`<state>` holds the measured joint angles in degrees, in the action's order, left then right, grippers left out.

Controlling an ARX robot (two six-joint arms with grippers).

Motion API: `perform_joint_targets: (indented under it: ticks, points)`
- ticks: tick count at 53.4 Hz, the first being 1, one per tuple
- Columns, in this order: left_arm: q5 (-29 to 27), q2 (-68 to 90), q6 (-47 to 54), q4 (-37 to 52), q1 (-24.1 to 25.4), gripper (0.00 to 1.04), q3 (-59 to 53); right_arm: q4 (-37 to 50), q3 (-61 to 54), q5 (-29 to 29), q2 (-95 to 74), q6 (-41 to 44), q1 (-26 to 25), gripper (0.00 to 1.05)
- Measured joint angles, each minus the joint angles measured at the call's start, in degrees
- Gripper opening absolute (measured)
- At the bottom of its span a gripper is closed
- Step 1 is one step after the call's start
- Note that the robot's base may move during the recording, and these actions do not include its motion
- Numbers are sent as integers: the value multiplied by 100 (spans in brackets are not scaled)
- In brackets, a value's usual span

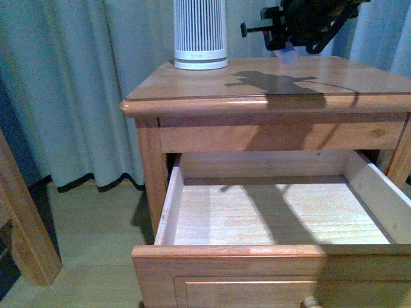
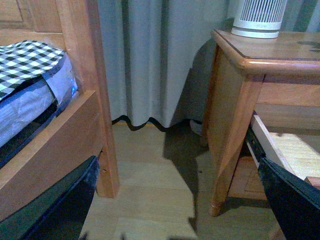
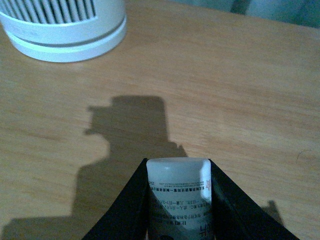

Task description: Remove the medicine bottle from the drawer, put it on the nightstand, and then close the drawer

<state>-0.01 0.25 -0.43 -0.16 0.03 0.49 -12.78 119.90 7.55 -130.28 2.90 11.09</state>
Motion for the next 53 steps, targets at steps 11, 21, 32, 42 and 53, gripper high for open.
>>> perform_joint_targets:
  ticks: [11,21,32,42,53]
  points:
    - [0,0,2,0,0,98,0,-328,599,173,-337,4,7,31]
    - [-2,0,2,0,0,98,0,-7,389,35,-205,-4,31,61]
    - [-2,0,2,0,0,98,0,614,-662,-236,551,-44,31,91]
    - [0,0,2,0,0,98,0,1388,-2166,-780,2048,-439,-39,98]
    - [-2,0,2,0,0,98,0,2197,-5018,-1257,4638,-1078,-111,98]
